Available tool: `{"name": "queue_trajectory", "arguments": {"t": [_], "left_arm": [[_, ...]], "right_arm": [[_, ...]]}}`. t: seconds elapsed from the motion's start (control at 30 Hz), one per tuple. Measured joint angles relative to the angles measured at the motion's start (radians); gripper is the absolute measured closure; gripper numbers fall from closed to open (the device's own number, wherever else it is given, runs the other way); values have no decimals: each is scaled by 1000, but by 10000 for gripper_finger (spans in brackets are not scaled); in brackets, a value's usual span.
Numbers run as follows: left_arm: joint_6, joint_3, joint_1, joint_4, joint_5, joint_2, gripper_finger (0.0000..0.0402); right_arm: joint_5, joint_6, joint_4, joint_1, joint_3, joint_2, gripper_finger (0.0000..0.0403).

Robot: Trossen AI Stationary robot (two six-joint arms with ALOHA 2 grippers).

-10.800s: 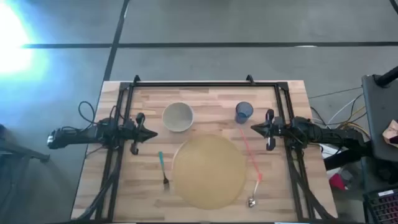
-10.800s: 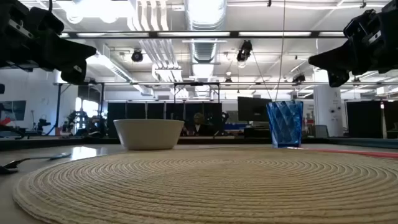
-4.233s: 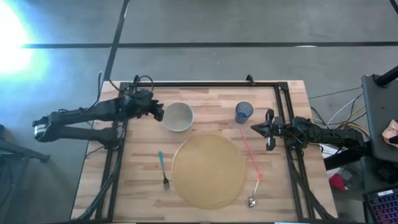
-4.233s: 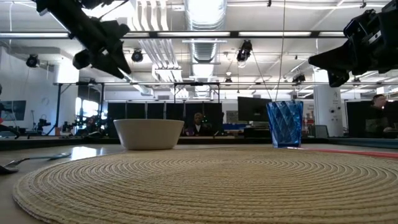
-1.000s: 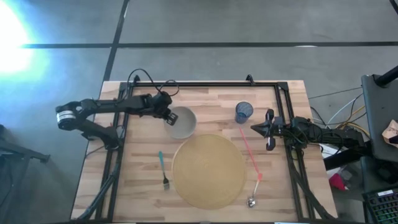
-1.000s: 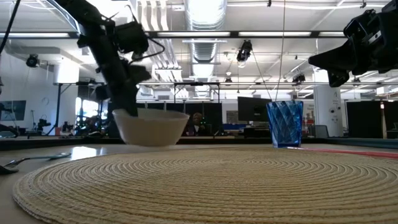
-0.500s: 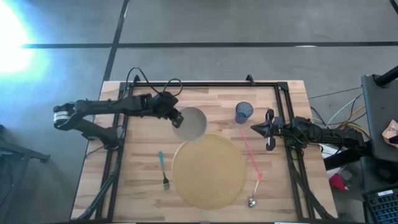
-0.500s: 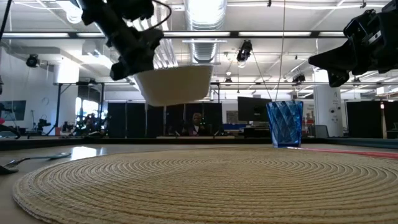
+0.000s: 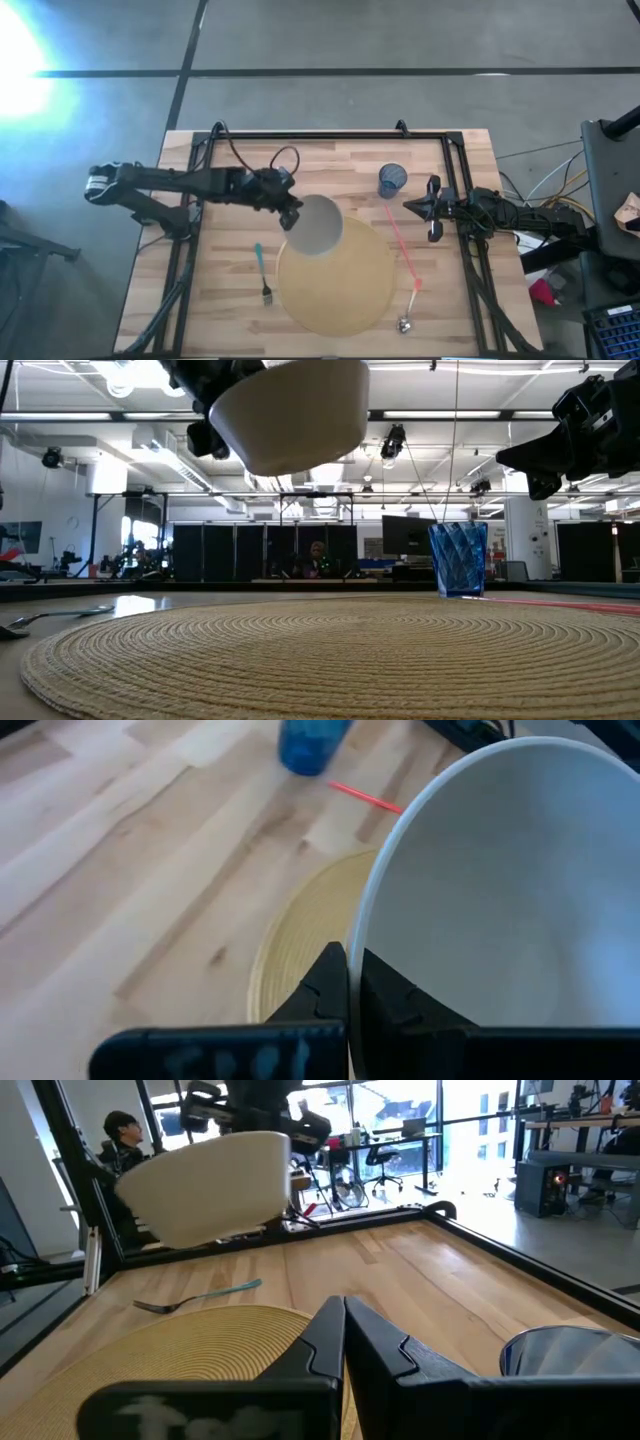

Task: Pick & Place Utensil
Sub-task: Put the white bowl in the center of the brown mat

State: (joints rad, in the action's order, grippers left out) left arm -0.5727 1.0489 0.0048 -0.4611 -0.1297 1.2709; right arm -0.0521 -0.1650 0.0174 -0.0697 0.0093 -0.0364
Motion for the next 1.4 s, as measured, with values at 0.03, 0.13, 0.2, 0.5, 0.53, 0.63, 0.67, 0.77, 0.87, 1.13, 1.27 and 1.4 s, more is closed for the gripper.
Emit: {"name": "queue_trajectory", "arguments": {"t": [0.03,0.13,0.2,0.5,0.53,0.63,0.67,0.77,0.87,1.13,1.27,1.4], "left_arm": [[-3,-2,-14,6,-10,0,399],[-12,-5,-56,18,-41,4,400],[-25,-5,-80,34,-56,16,399],[-39,14,-127,96,-58,145,399],[-39,22,-128,100,-51,159,399],[-31,53,-132,98,-28,210,399],[-26,67,-133,95,-13,228,400],[-4,117,-134,96,47,280,399],[8,176,-135,62,96,339,399],[22,320,-161,-86,123,467,398],[28,342,-169,-81,146,506,399],[23,339,-168,-81,146,550,399]], "right_arm": [[0,0,0,0,0,0,394],[0,0,0,0,0,0,394],[0,0,0,0,0,0,394],[0,0,0,0,0,0,394],[0,0,0,0,0,0,394],[0,0,0,0,0,0,394],[0,0,0,0,0,0,394],[0,0,0,0,0,0,394],[0,0,0,0,0,0,394],[0,0,0,0,0,0,394],[0,0,0,0,0,0,394],[0,0,0,0,0,0,394]]}}
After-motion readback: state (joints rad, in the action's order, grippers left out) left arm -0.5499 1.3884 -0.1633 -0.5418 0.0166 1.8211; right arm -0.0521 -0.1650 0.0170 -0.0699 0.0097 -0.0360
